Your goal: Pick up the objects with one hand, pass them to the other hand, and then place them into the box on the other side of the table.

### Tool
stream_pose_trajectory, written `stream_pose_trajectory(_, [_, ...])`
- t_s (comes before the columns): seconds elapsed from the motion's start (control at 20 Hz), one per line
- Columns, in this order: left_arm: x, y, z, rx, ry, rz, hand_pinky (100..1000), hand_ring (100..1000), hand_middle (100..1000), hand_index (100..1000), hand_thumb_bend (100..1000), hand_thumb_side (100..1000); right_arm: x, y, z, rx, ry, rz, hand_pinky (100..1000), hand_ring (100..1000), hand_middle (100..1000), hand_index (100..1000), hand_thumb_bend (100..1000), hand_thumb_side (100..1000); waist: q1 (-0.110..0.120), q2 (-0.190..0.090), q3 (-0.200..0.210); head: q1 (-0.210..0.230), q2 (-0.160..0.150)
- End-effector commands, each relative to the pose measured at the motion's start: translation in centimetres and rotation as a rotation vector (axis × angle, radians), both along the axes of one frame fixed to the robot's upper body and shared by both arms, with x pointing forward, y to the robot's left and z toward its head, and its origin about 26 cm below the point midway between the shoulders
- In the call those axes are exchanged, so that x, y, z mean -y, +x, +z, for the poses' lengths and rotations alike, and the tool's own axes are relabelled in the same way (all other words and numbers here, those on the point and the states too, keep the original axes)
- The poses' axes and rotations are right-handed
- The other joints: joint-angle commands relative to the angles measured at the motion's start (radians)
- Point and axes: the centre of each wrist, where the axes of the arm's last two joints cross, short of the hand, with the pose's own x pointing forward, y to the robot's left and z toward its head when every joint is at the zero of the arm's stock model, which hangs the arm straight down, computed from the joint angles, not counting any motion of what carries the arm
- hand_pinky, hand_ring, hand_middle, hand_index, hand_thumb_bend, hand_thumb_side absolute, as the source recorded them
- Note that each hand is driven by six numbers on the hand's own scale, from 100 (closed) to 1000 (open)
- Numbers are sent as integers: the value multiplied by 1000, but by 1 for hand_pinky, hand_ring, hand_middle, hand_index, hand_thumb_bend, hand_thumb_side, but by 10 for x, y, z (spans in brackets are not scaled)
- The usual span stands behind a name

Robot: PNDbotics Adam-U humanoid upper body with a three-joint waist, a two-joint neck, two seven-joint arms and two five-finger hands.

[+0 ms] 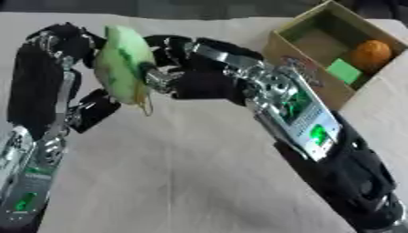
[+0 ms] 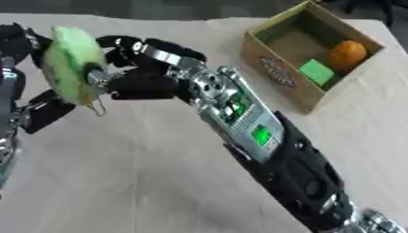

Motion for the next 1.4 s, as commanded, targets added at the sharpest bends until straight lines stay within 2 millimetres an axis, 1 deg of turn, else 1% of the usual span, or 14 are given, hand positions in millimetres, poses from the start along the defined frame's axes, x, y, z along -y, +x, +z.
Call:
stream_pose_trajectory(0.05, [8,-5,14,53,-5,-29,448,439,272,465,347,100,-2,-3,4,4,-11,16,1000,1000,867,1000,100,517,4,-14,1,-2,-2])
stream_pose_trajectory(0.25, [10,-6,14,53,9,-26,449,440,273,465,354,100,-3,-3,4,-39,-13,43,1000,1000,863,1000,100,560,4,-13,1,0,-2])
stream_pose_trajectory(0.35, [11,-6,14,56,18,-28,450,442,276,465,360,100,-3,-3,4,-58,-17,51,1000,1000,860,1000,100,564,5,-13,1,-2,-2])
stream_pose_trajectory(0.7, [14,-10,19,82,59,-54,456,448,286,468,371,100,-3,-3,2,-122,-35,67,1000,1000,815,1000,100,603,6,-14,0,-6,-4])
stream_pose_trajectory(0.75, [14,-10,19,81,62,-56,457,449,287,468,372,100,-3,-3,2,-132,-38,69,1000,1000,778,1000,100,621,7,-15,0,-5,-3])
stream_pose_trajectory(0.8, [14,-10,19,81,65,-58,457,449,287,468,372,100,-2,-3,1,-142,-40,71,1000,1000,772,1000,100,619,7,-15,0,-5,-2])
stream_pose_trajectory(0.9, [15,-10,20,80,66,-60,457,449,286,470,367,100,-2,-3,1,-161,-47,77,1000,910,664,978,100,644,8,-16,-1,-6,-2])
stream_pose_trajectory(0.95, [15,-10,20,79,65,-62,457,449,286,470,364,100,-2,-3,1,-171,-49,79,1000,896,650,968,100,651,8,-16,-1,-7,-3])
stream_pose_trajectory(1.05, [15,-11,20,76,60,-65,460,450,287,476,345,100,-2,-3,0,-184,-48,79,1000,850,593,919,100,711,8,-16,-2,-8,-3])
stream_pose_trajectory(1.1, [16,-11,20,75,56,-66,461,451,287,477,343,100,-1,-3,1,-190,-46,76,1000,847,589,916,100,717,8,-16,-2,-8,-2])
stream_pose_trajectory(1.2, [16,-10,19,71,46,-67,473,458,296,495,341,100,-1,-3,0,-201,-41,64,1000,819,545,874,100,694,9,-16,-2,-8,0])
stream_pose_trajectory(1.3, [16,-10,19,69,42,-63,483,466,307,507,377,100,-1,-3,0,-210,-35,62,1000,784,501,826,100,641,9,-16,-3,-8,0])
stream_pose_trajectory(1.35, [16,-10,19,69,40,-60,491,473,315,515,417,100,-1,-3,0,-215,-30,66,1000,768,483,805,100,614,9,-16,-3,-7,-1])
stream_pose_trajectory(1.4, [17,-10,19,69,41,-58,493,474,317,517,424,100,-1,-3,0,-221,-25,72,1000,766,480,802,100,609,9,-16,-3,-7,0])
